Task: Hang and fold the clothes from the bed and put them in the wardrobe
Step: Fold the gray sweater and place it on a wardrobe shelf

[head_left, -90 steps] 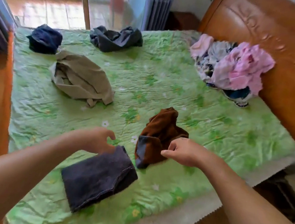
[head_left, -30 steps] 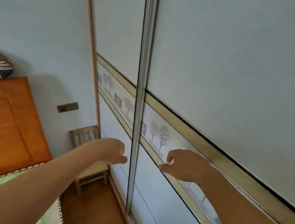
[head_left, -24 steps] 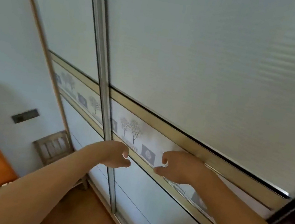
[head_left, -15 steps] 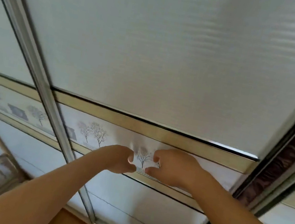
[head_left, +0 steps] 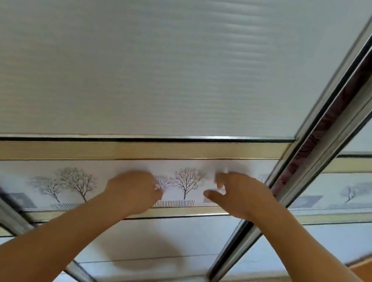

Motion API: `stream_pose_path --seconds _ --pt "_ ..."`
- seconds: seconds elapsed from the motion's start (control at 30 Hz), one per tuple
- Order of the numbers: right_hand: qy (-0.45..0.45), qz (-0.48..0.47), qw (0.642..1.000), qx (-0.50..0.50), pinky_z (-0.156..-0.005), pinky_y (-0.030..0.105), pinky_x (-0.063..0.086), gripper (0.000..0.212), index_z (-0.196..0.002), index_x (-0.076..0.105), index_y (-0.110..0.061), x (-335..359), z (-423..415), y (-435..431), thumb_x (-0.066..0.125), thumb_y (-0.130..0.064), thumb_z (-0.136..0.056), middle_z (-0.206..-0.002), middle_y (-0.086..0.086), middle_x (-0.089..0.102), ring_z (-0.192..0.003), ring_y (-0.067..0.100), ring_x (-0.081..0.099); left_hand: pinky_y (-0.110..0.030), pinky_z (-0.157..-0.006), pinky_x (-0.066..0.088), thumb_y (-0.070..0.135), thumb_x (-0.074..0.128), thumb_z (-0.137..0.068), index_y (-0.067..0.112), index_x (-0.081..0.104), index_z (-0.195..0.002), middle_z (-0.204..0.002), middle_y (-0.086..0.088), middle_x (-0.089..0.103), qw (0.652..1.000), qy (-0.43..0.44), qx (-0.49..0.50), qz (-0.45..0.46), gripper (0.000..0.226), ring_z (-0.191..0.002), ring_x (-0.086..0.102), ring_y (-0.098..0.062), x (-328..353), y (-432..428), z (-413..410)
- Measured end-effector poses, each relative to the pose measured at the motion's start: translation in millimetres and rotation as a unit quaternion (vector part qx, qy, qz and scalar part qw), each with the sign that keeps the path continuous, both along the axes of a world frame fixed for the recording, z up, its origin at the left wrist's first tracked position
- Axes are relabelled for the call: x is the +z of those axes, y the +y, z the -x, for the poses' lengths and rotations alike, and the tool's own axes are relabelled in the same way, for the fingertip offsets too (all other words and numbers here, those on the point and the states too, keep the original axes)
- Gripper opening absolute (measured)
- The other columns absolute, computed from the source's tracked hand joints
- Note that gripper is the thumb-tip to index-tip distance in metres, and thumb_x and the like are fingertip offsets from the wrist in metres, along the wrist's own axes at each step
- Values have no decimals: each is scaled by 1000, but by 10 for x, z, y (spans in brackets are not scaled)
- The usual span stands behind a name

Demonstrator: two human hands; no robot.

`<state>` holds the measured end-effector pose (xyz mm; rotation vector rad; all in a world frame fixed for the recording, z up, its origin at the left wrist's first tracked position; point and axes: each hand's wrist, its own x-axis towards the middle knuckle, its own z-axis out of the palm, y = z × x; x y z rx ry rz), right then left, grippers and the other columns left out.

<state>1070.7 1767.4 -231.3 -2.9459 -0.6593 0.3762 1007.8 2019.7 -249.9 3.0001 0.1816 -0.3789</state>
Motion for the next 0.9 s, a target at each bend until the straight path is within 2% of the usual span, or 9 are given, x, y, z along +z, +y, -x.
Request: stream_pose_path --seconds 0.13,0.27,0.43,0.53,0.6,0.63,0.7,0.77,0.9 --pt "-59 -15 998 -19 -89 42 52 53 -115 56 -32 16 14 26 41 -77 -90 -110 -9 64 -105 19 62 -31 -66 45 50 25 -105 15 52 -68 -70 -5 58 999 -37 -14 10 57 -70 59 -21 32 122 15" --pt "-143 -78 986 -17 -68 33 48 35 -95 46 -30 55 56 23 55 -65 -92 -87 -13 55 -83 16 58 -31 -66 43 61 18 -103 17 54 -66 -65 -3 59 999 -25 -1 29 69 -69 60 -19 68 229 72" --pt "-335 -238 908 -80 -55 28 36 32 -96 49 -24 156 129 26 62 -53 -92 -95 -6 52 -76 19 53 -34 -81 53 74 15 -96 17 55 -66 -69 -2 67 998 -15 44 46 76 -73 67 -18 72 450 217" --pt "-339 -366 856 -135 -68 32 45 69 -140 32 -26 215 145 27 68 -54 -90 -128 3 40 -99 21 54 -38 -94 49 73 17 -96 24 71 -108 -104 -5 74 997 16 62 35 74 -101 67 -23 121 562 313" --pt "-280 -409 852 -167 -79 36 46 84 -154 14 -30 253 139 71 63 -57 -92 -140 5 35 -109 22 50 -39 -108 42 71 25 -98 30 52 -143 -140 -3 61 998 50 49 -5 65 -128 56 -24 185 587 399" --pt "-237 -416 860 -176 -83 38 46 80 -156 12 -28 262 125 101 56 -58 -96 -143 8 39 -113 26 51 -36 -108 42 70 30 -98 31 47 -146 -145 1 56 998 54 38 -21 64 -130 53 -22 231 569 444" --pt "-179 -410 878 -171 -78 41 50 64 -154 17 -25 255 78 153 39 -54 -102 -131 11 56 -107 34 61 -31 -97 46 68 39 -96 35 50 -137 -136 8 60 1000 2 11 -24 54 -120 57 -17 374 471 509" --pt "-150 -411 890 -131 -61 36 48 56 -152 18 -28 252 61 189 29 -53 -104 -101 6 66 -83 32 68 -29 -84 47 63 43 -96 38 56 -126 -125 14 62 992 -116 -34 -24 41 -110 60 -13 627 287 562" --pt "-60 -454 887 -52 -71 48 60 49 -148 19 -39 248 57 293 31 -55 -104 -101 -5 67 -81 18 70 -42 -79 56 35 56 -95 21 64 -126 -123 -2 61 896 -410 -166 -34 35 -116 57 -26 1235 -38 526"
